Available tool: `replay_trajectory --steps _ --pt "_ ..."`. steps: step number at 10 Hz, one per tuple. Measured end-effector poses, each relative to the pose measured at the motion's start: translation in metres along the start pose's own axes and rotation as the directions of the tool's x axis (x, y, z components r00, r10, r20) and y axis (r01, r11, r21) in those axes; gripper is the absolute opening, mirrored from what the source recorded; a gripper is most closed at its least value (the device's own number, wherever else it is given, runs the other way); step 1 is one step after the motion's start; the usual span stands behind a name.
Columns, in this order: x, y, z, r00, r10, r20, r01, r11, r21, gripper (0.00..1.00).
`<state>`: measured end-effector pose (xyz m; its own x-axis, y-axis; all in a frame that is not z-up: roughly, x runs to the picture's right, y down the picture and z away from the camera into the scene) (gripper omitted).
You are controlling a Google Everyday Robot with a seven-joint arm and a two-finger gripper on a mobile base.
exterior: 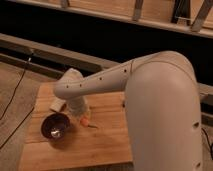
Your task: Place the pepper in the ceramic bowl
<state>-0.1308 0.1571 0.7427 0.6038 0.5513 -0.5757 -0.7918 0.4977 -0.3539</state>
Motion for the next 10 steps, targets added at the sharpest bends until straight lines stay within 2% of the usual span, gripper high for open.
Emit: replay_trajectory --steps 5,10 --pt "-0.040 0.038 -0.016 0.993 -0.116 0.028 0.116 0.993 0.010 0.17" --pt "-0.063 0.082 -0.013 0.973 -0.228 0.040 0.228 0.974 -0.009 0.17"
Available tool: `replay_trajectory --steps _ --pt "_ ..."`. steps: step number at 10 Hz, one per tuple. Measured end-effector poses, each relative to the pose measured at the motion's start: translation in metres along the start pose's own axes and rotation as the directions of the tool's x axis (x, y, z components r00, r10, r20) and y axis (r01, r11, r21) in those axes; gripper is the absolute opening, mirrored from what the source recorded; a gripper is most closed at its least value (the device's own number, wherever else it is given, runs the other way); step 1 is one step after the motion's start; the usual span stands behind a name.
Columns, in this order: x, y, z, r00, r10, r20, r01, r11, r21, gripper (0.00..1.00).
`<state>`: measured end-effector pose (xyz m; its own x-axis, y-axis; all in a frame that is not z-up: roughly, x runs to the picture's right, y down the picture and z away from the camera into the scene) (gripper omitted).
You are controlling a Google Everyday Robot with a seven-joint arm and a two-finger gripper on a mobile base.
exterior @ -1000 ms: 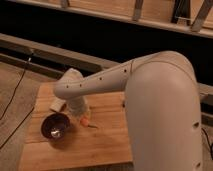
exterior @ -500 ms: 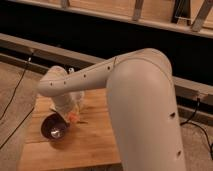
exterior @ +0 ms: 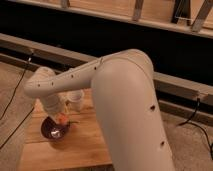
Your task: Place the pepper in the ceramic bowl
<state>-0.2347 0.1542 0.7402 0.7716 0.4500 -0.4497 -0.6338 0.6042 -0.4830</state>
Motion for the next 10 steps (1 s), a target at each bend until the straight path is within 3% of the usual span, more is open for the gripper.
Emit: replay_trajectory --steps 6,10 --pt "-0.028 0.027 0.029 0.994 -0.101 0.036 0.102 0.994 -0.037 0.17" --pt "-0.024 0.013 0.055 0.994 -0.106 0.026 0.107 0.994 -0.033 0.21"
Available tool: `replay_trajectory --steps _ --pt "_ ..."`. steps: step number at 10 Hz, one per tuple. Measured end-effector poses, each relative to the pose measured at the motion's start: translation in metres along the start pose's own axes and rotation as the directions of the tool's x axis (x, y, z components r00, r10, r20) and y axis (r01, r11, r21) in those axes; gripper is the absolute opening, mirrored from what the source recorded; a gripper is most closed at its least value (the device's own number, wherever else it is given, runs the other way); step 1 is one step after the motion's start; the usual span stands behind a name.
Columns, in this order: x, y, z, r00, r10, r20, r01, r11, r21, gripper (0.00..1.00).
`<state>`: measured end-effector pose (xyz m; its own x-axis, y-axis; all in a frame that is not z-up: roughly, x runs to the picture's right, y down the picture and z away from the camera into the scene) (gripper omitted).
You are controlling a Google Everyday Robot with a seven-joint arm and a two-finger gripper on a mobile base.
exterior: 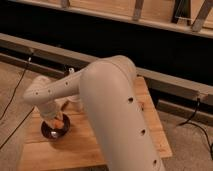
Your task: Place the pepper in the ceramic bowl
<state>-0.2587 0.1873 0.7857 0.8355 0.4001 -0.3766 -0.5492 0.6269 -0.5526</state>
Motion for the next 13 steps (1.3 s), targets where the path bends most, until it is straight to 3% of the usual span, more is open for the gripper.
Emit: replay_trajectory --steps 1,3,6,13 --pt "0.004 -0.003 0.005 1.000 0.006 -0.007 -0.006 1.000 -0.002 0.27" --pt "0.008 -0.006 0.010 1.000 0.023 -0.015 -0.024 1.000 -0.015 0.51" --pt "0.004 -0.006 0.011 0.999 0.041 -0.002 -0.041 0.999 -0.029 0.78" --pt "-0.003 0.006 0.005 0.997 0.070 0.027 -0.068 0.995 -0.073 0.80"
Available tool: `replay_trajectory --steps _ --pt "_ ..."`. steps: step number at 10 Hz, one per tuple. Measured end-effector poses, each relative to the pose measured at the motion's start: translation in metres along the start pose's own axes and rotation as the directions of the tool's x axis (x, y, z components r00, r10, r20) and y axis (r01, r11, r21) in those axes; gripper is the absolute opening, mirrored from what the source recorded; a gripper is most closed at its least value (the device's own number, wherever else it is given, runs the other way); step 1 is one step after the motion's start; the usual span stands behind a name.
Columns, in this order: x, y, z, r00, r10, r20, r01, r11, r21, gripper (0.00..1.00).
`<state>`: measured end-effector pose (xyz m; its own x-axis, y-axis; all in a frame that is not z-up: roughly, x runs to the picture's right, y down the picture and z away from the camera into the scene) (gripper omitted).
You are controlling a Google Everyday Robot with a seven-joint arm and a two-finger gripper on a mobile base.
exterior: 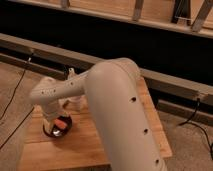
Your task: Place the pepper in the ceramic bowl
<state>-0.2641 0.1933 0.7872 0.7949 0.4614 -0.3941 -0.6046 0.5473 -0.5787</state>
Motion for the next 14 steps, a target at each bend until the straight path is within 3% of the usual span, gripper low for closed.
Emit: replay_trajectory --steps 2,4,6,11,14 --pt "0.001 0.002 -0.004 1.000 0.011 0.005 -0.011 1.000 -0.013 0.80" --pt "0.002 -0.004 -0.021 0.999 0.031 0.029 -0.030 0.999 -0.015 0.80" --pt "0.006 -0.016 -0.049 0.997 0.048 0.060 -0.049 0.999 0.006 0.80" --pt "0.022 -0.035 -0.094 0.989 0.102 0.107 -0.108 0.993 0.048 0.80" --pt "0.036 -0.046 -0.105 0.985 0.136 0.109 -0.144 0.987 0.066 0.80"
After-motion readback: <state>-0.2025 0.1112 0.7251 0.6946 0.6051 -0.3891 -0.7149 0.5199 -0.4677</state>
